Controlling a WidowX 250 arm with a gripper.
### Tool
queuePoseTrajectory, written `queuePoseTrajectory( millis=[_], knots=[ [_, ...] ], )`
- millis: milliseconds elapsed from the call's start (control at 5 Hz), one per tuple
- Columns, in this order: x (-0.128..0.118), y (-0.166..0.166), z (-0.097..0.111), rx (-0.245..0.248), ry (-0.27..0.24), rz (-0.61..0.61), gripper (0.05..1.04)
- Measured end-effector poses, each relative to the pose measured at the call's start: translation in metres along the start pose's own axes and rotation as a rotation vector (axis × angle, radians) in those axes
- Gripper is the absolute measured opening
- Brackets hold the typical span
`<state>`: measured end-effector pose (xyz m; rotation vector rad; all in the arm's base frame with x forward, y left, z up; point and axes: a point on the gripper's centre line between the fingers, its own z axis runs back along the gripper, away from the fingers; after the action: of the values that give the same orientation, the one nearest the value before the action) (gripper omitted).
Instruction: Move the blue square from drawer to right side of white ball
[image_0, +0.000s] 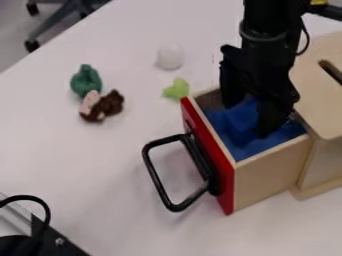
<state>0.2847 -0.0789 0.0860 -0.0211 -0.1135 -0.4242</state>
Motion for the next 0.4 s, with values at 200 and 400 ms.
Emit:
queuePoseTrajectory(
  millis=[200, 400],
  knots=[
    [0.0003, 0.0024, -0.0080, 0.012, 0.014, -0.006, 0.999],
    [-0.0004, 0.0037, -0.0161, 0.006, 0.032, 0.001, 0.964]
  ],
)
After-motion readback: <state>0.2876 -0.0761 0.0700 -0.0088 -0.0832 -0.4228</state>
